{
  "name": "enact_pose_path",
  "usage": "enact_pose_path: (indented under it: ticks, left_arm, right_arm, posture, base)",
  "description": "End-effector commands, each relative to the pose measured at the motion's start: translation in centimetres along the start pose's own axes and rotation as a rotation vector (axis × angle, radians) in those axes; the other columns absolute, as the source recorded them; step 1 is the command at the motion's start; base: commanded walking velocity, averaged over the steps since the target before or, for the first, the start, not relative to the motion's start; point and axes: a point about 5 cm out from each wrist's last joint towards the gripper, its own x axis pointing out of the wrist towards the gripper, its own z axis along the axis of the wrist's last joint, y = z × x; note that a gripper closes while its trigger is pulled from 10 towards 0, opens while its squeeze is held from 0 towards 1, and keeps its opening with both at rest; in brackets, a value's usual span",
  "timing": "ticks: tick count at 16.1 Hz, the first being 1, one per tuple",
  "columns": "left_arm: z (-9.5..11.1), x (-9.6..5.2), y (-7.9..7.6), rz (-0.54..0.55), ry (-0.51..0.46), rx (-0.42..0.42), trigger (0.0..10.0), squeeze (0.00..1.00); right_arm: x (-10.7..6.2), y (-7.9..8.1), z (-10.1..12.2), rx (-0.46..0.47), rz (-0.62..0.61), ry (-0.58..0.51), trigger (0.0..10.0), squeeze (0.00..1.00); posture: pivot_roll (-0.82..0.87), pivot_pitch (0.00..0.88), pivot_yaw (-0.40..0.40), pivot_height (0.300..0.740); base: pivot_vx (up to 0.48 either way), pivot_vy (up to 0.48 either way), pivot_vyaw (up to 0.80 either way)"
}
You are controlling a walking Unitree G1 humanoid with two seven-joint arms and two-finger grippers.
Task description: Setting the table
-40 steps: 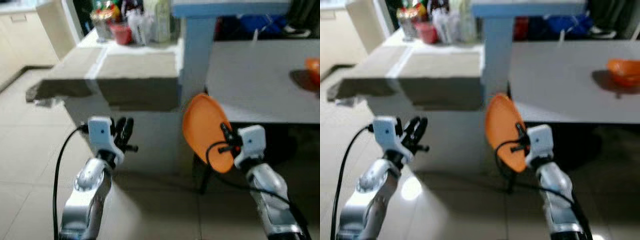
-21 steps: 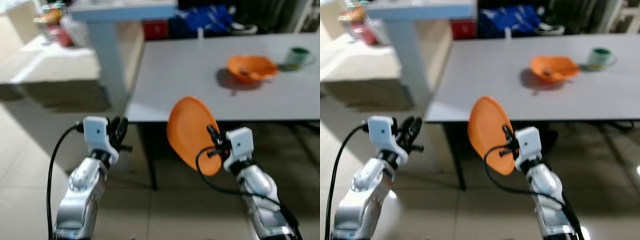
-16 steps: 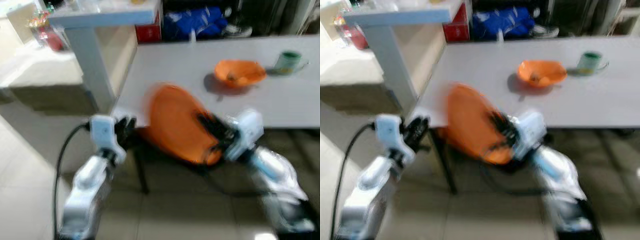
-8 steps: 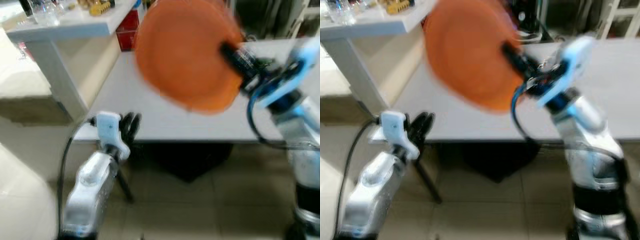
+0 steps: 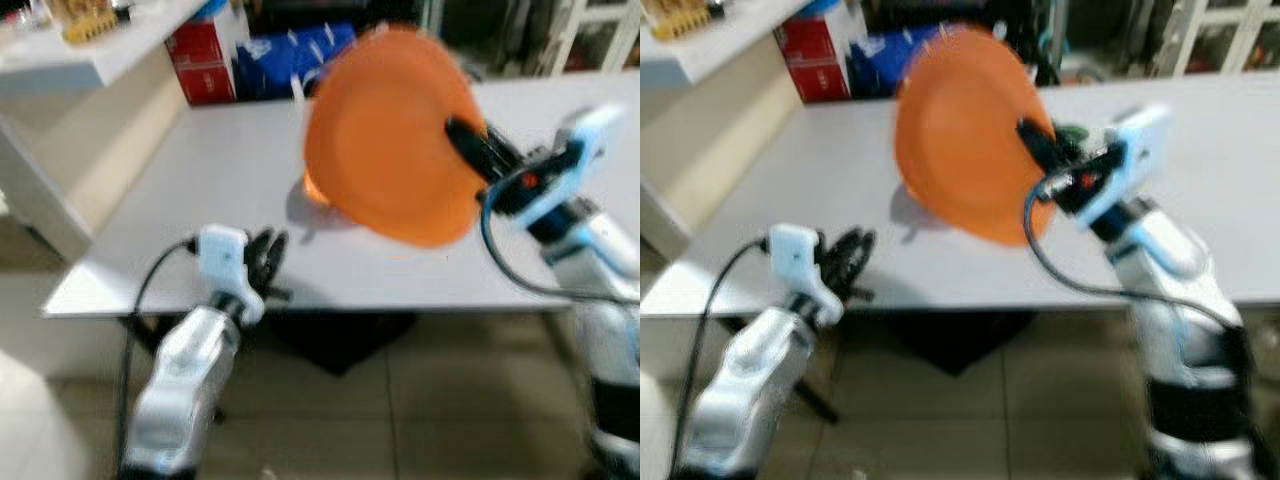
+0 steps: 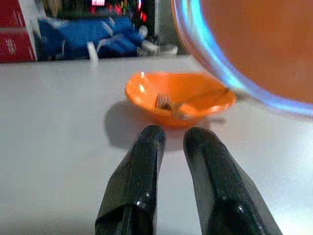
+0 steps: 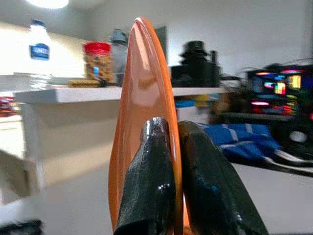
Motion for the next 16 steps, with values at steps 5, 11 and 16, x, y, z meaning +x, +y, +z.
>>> enact_pose_path:
  ticks: [5,11,16]
  left_arm:
    - [1.0,0.6,-0.6,-0.039,-0.045,0.010,10.0,0.00]
    - [1.3,0.9,-0.5,-0.044,-0.052,0.018,10.0,0.00]
    - [2.1,0.8,-0.3,-0.047,-0.065,0.046,10.0,0.00]
  right_arm:
    - [0.8,-0.5,3.5,-0.095,0.000,-0.097,10.0,0.00]
    - [2.4,-6.0,5.2,-0.060,-0.276,-0.171,10.0,0.00]
    - [3.9,-11.2,1.2,-0.039,-0.695,-0.031,10.0,0.00]
  posture:
    - [-0.27,0.000,0.158,0.740]
    - [-0.26,0.000,0.164,0.740]
    - [-0.20,0.000,0.161,0.740]
  base:
    - [0.000,-0.086,0.00]
    - [0.000,0.000,0.00]
    - [0.000,0.000,0.00]
